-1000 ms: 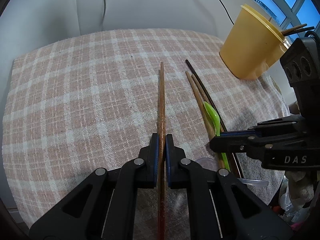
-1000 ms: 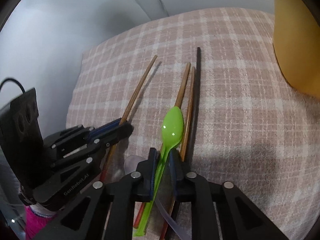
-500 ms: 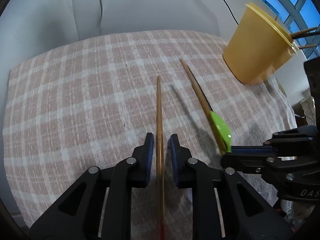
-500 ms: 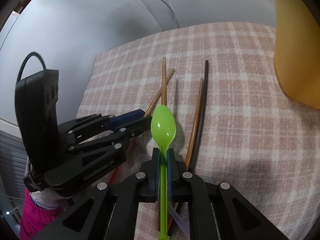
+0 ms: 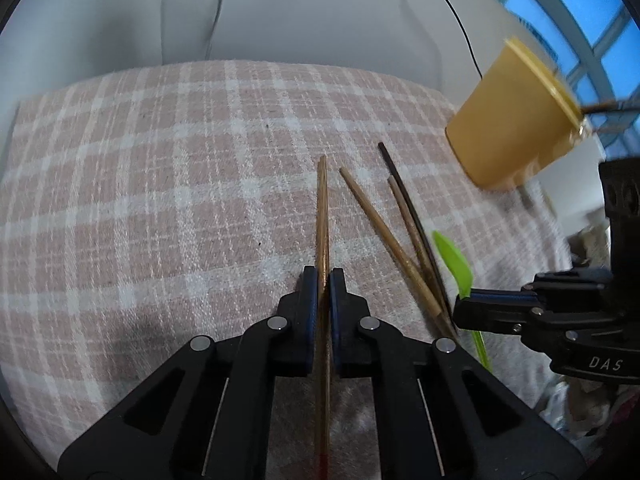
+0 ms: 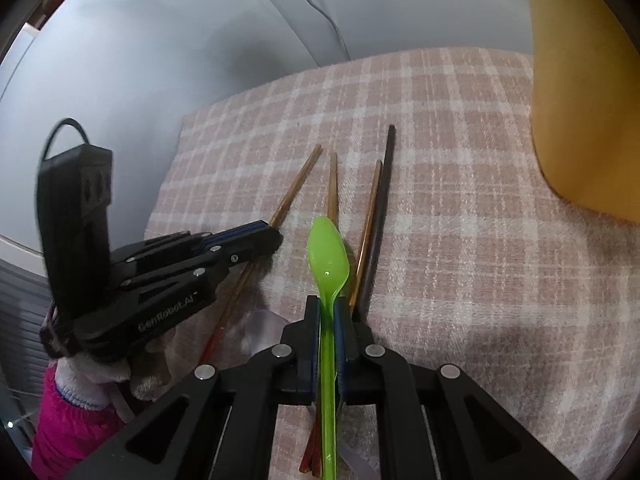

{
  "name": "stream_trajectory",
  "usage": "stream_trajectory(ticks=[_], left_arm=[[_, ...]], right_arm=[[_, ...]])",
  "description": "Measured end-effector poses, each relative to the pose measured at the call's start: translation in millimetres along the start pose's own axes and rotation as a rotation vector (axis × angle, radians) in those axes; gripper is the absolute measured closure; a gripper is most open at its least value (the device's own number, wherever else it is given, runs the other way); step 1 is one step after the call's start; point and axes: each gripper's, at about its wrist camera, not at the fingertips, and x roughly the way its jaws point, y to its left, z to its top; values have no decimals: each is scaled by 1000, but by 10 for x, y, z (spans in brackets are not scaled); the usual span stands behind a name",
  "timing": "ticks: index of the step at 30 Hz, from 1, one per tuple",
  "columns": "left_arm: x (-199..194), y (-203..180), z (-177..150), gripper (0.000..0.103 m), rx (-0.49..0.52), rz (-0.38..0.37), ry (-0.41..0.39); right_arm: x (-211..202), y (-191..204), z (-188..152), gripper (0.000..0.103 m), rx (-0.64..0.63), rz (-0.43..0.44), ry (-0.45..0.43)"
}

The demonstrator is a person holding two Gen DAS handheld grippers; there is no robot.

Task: Organize utensils
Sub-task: 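Lift the held chopstick and spoon and carry them over the yellow container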

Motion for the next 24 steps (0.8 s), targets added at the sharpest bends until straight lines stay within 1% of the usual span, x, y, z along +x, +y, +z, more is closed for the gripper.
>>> stream_trajectory(ticks=[3, 11, 14, 19, 24], left_arm=[[-136, 79, -7, 99, -40, -38, -31], [-563, 10, -15, 99, -11, -30, -125], [-678, -21, 9, 100, -18, -46, -158], [-926, -237, 118, 99, 8, -65, -243], [-1168, -451, 271, 99, 26, -99, -339]], right_arm=[[-219, -10, -25, 98, -24, 0, -36], [-817, 38, -146, 99, -120, -23, -156], [-982, 94, -198, 99, -146, -38, -193], [-1272, 150, -249, 99, -167, -43, -257], [-1632, 131, -296, 99, -160, -41, -346]])
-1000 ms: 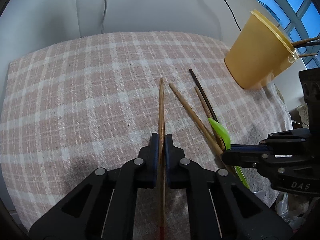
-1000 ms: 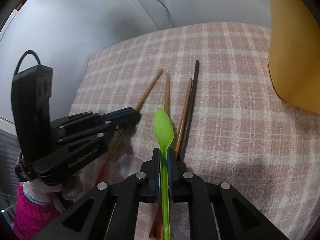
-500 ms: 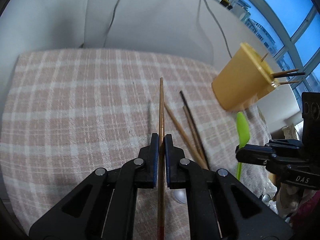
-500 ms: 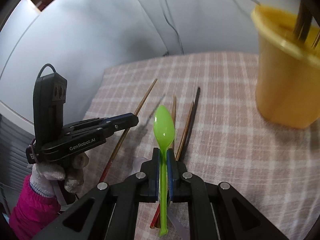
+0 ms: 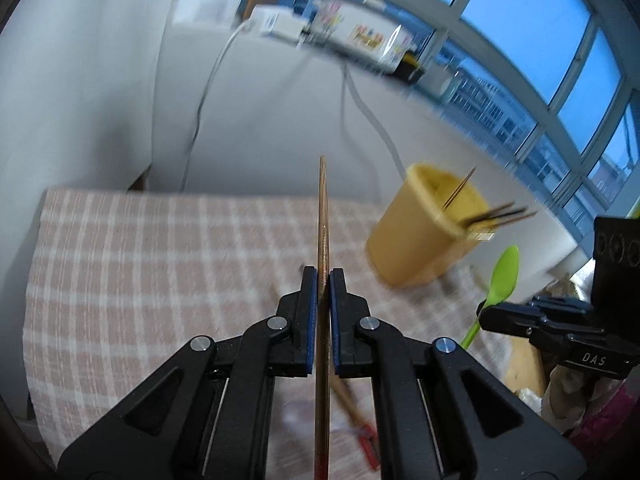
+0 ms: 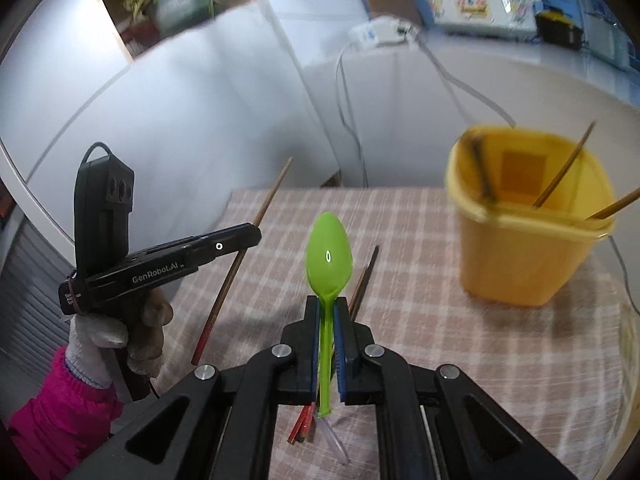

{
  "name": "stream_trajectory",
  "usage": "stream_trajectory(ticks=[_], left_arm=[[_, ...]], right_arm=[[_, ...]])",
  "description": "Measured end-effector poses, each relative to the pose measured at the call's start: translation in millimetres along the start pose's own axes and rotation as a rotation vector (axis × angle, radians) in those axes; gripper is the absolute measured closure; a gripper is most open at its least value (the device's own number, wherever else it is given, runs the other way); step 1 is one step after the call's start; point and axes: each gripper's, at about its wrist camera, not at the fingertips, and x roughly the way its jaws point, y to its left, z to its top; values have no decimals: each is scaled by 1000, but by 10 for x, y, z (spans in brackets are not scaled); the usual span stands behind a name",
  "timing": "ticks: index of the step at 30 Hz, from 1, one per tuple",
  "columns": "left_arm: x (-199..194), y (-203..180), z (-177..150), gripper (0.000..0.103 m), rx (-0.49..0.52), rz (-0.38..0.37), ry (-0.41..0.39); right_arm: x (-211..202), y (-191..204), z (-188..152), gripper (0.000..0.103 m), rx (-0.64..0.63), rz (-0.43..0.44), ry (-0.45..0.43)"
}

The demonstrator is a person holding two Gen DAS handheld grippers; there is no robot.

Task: Organize utensils
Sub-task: 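Lift the held chopstick and spoon and carry them over the yellow container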

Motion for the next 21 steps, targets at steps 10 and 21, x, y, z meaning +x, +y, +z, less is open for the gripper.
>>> stream_trajectory(ticks=[10, 21], left_arm=[[185, -484, 417, 99, 38, -69, -121], [549, -826, 811, 99, 47, -107, -191]], right_arm=[[-579, -319, 227, 99, 29, -13, -124], [-992, -673, 486, 99, 51, -62, -227]])
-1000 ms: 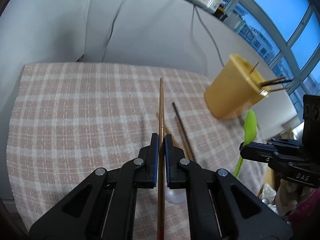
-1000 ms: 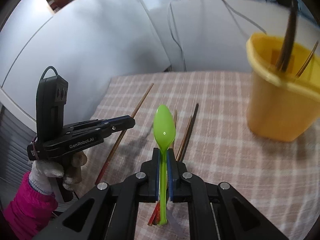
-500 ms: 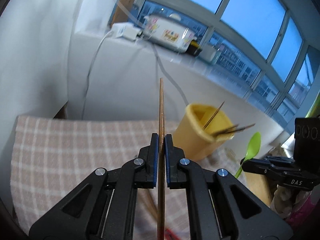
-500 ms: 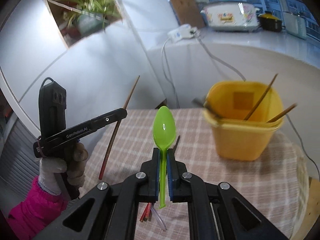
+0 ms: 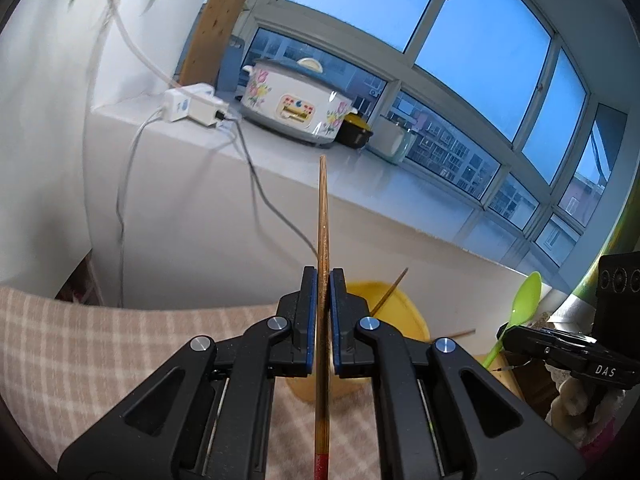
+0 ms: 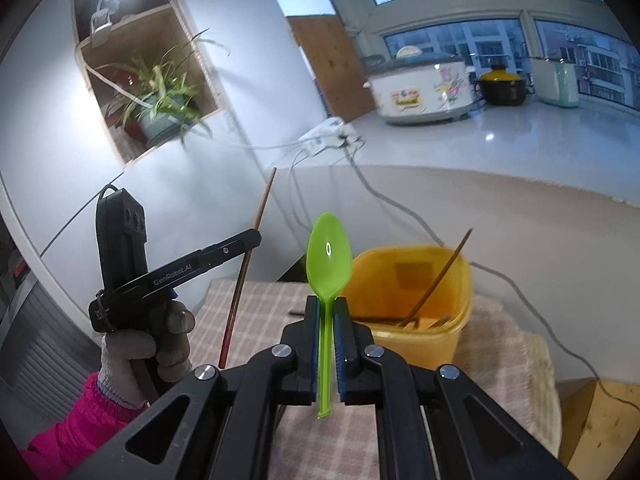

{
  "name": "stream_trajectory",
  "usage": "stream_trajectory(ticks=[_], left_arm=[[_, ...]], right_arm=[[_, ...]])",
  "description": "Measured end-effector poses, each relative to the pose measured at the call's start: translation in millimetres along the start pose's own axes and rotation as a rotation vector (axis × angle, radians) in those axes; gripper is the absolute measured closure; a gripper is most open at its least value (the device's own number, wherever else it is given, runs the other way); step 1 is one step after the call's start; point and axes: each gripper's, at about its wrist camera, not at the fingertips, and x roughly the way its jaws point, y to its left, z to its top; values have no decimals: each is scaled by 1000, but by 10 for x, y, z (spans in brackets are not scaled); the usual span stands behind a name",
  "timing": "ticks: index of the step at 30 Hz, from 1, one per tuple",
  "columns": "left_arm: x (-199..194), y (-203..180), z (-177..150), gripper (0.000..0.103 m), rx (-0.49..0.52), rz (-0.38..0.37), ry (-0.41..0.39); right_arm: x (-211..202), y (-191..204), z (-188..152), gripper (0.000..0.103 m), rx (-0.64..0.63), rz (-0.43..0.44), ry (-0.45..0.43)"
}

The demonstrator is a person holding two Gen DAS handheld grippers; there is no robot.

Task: Organize utensils
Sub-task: 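Lift the held chopstick and spoon and carry them over the yellow container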

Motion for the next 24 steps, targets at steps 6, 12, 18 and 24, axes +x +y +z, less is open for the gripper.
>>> stream_trajectory(ticks=[6, 12, 18, 24], left_arm=[[247, -46, 140, 99, -1, -36, -16], [517, -65, 251, 99, -18, -62, -44], [755, -126, 365, 99, -1, -88, -99], [984, -69, 421, 99, -34, -117, -117]], right_arm=[[-61, -148, 189, 99, 8, -15, -33], [-28, -297, 370, 99, 20, -24, -57], [32, -433, 511, 99, 39, -30, -71], [162, -573, 583, 99, 63, -36, -67]])
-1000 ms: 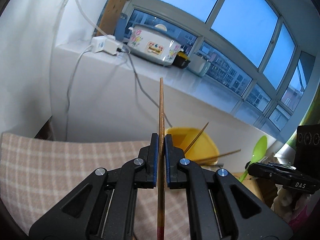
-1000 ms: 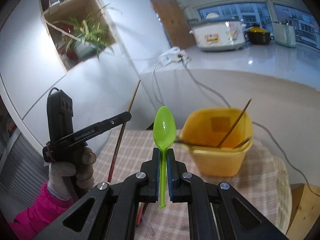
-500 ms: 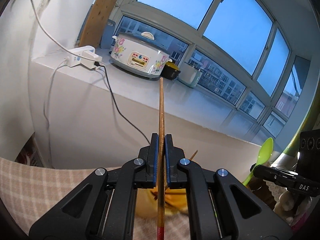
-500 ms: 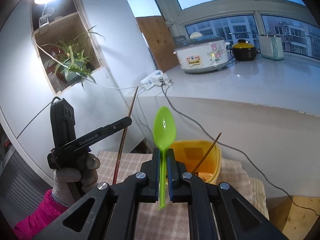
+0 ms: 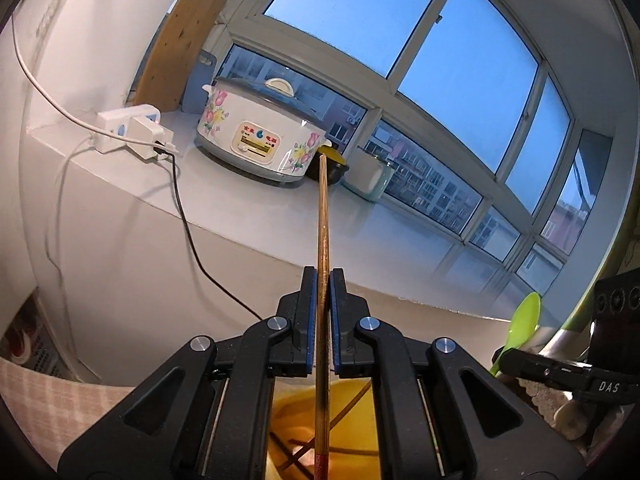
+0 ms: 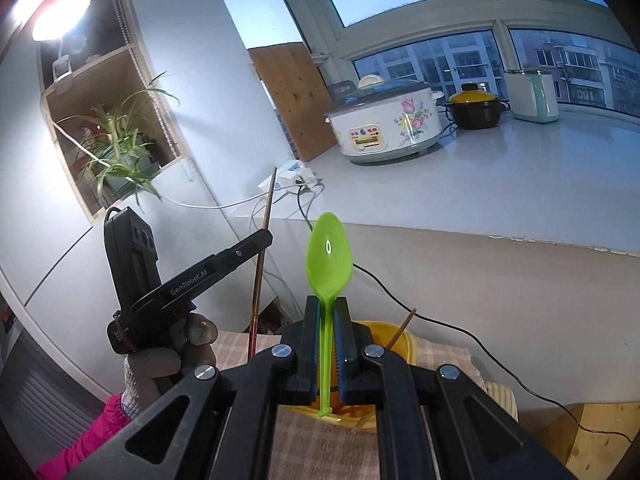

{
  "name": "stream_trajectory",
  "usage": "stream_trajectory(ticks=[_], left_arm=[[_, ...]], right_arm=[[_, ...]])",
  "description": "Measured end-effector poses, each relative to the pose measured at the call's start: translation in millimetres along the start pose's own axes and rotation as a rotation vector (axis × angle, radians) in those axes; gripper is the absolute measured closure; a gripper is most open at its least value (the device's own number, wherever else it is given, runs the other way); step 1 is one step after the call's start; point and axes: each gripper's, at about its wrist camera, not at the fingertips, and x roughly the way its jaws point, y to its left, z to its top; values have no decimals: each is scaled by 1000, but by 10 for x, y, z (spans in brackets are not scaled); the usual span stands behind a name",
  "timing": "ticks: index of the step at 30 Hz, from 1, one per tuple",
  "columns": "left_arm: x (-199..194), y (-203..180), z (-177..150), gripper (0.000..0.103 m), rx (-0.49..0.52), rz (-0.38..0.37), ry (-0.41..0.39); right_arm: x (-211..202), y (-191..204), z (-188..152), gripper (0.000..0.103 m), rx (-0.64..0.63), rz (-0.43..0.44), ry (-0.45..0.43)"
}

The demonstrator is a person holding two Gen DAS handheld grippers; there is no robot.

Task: Organize utensils
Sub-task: 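Lift the held chopstick and spoon and carry them over the yellow container, then open both tools to drop chopstick and spoon into the yellow container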

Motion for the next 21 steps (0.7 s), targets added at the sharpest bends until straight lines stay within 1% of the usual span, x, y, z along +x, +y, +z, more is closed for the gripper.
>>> stream_trajectory(ticks=[3, 7, 9, 15, 17, 21], left_arm=[[70, 31, -33, 99, 3, -1, -13], [136, 98, -101, 99, -22, -36, -29], [171, 112, -137, 99, -19, -38, -30], [193, 128, -223, 99, 3, -40, -46], [196, 118, -252, 99, 11, -43, -41], [182, 64, -337, 99, 63, -32, -19]], right_arm=[[56, -56, 21, 99, 8, -8, -1], [137, -104, 27, 99, 5, -27, 4], [197, -141, 16, 99, 10, -35, 15], [340, -197, -46, 99, 12, -47, 45], [369, -205, -64, 99, 12, -50, 51], [423, -194, -113, 99, 1, -66, 64]])
